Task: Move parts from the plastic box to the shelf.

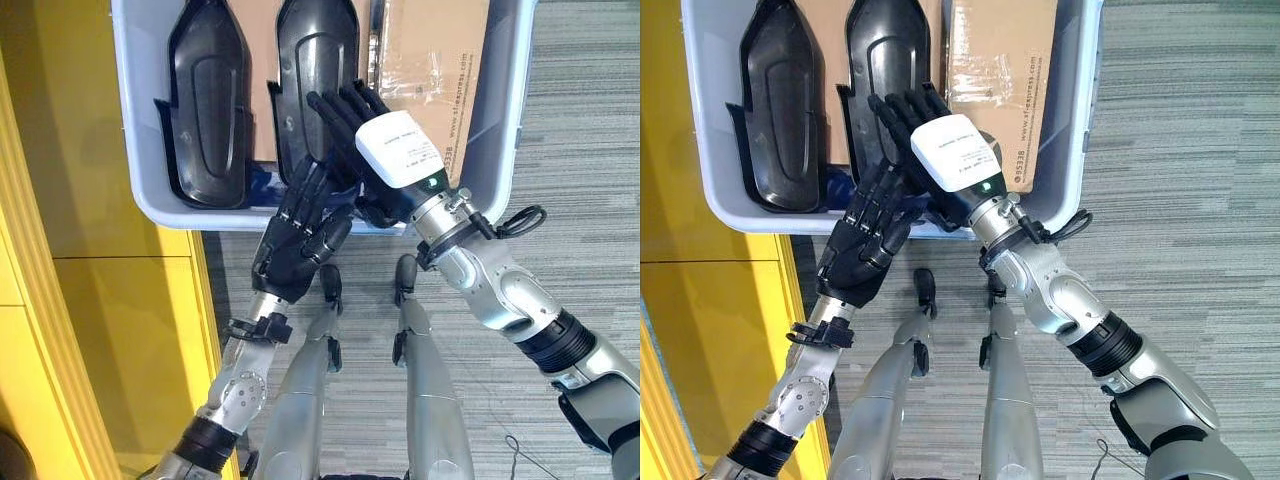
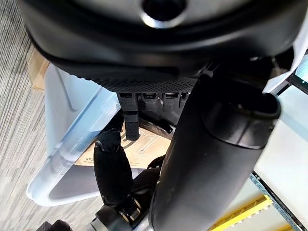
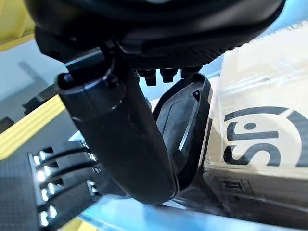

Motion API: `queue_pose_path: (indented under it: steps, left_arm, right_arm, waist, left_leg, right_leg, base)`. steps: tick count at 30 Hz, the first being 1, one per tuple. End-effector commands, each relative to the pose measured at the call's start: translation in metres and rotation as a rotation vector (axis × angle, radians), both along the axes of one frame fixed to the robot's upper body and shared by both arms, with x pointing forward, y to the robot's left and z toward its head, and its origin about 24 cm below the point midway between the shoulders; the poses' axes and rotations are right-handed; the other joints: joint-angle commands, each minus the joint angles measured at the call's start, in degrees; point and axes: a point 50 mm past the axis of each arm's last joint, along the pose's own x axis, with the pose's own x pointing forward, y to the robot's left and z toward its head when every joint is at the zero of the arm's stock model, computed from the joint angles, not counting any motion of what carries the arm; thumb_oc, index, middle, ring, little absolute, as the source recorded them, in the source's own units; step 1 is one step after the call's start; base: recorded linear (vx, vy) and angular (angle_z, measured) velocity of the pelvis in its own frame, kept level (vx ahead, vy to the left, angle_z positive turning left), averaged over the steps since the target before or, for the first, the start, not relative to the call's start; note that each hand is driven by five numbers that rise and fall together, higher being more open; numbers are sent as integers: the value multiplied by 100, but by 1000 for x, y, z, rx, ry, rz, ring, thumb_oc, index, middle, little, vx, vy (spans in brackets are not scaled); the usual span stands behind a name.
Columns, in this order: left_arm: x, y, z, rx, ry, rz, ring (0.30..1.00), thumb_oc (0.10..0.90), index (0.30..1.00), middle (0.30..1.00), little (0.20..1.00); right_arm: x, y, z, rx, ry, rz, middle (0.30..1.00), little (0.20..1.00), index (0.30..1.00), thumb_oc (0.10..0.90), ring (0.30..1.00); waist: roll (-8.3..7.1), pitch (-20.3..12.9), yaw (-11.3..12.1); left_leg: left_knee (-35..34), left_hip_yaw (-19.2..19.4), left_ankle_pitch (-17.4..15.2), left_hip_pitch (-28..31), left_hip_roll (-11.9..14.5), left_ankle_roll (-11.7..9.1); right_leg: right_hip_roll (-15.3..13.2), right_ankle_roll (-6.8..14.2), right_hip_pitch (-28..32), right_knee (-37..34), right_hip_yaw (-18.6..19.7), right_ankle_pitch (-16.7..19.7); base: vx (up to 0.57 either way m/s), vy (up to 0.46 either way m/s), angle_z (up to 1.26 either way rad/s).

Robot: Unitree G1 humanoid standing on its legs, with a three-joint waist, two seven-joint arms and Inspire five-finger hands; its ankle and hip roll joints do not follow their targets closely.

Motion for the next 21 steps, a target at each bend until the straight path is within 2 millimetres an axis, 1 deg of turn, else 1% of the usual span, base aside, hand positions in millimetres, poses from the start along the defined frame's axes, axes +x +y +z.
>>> queue_pose_path:
  steps: [1,3,4,12,15,21]
  left_arm:
    - [-14,-5,17,-3,-95,-27,1000,900,1000,1000,1000]
    - [-13,-5,18,0,-101,-26,1000,900,1000,1000,1000]
    - [-14,-5,16,4,-97,-27,1000,900,1000,1000,1000]
    - [-14,-6,19,0,-106,-39,1000,900,1000,1000,1000]
    - [-13,-8,20,-12,-115,-42,1000,900,1000,1000,1000]
    - [-13,-7,21,-26,-118,-34,1000,900,1000,1000,1000]
  right_arm:
    - [-41,31,44,18,-269,205,1000,1000,1000,900,1000]
    - [-39,32,46,14,-271,191,1000,1000,1000,900,1000]
    - [-37,31,44,14,-264,182,1000,1000,1000,900,1000]
    - [-29,32,41,28,-290,138,1000,1000,1000,900,1000]
    - [-22,33,38,63,-254,117,1000,1000,1000,900,1000]
    - [-18,41,30,95,-193,153,1000,1000,1000,900,1000]
  waist:
    - [115,-81,-19]
    - [120,-81,-12]
    - [128,-81,3]
    - [176,-81,28]
    - [221,-81,50]
    - [268,-81,80]
  left_leg:
    - [1012,-555,-788,-525,165,-145]
    - [999,-561,-740,-609,160,-149]
    - [1002,-567,-766,-588,168,-156]
    - [965,-570,-731,-662,154,-150]
    - [960,-584,-716,-691,129,-145]
    - [960,-606,-705,-717,97,-138]
  right_leg:
    - [-407,379,236,144,-8,-549]
    - [-414,383,157,137,-6,-518]
    - [-413,385,182,139,-15,-544]
    - [-424,391,98,112,-27,-513]
    - [-444,387,70,109,-28,-507]
    - [-471,395,41,92,-30,-483]
  base:
    - [0,7,3]
    - [0,0,0]
    - [0,0,0]
    - [0,0,0]
    - [0,0,0]
    - [0,0,0]
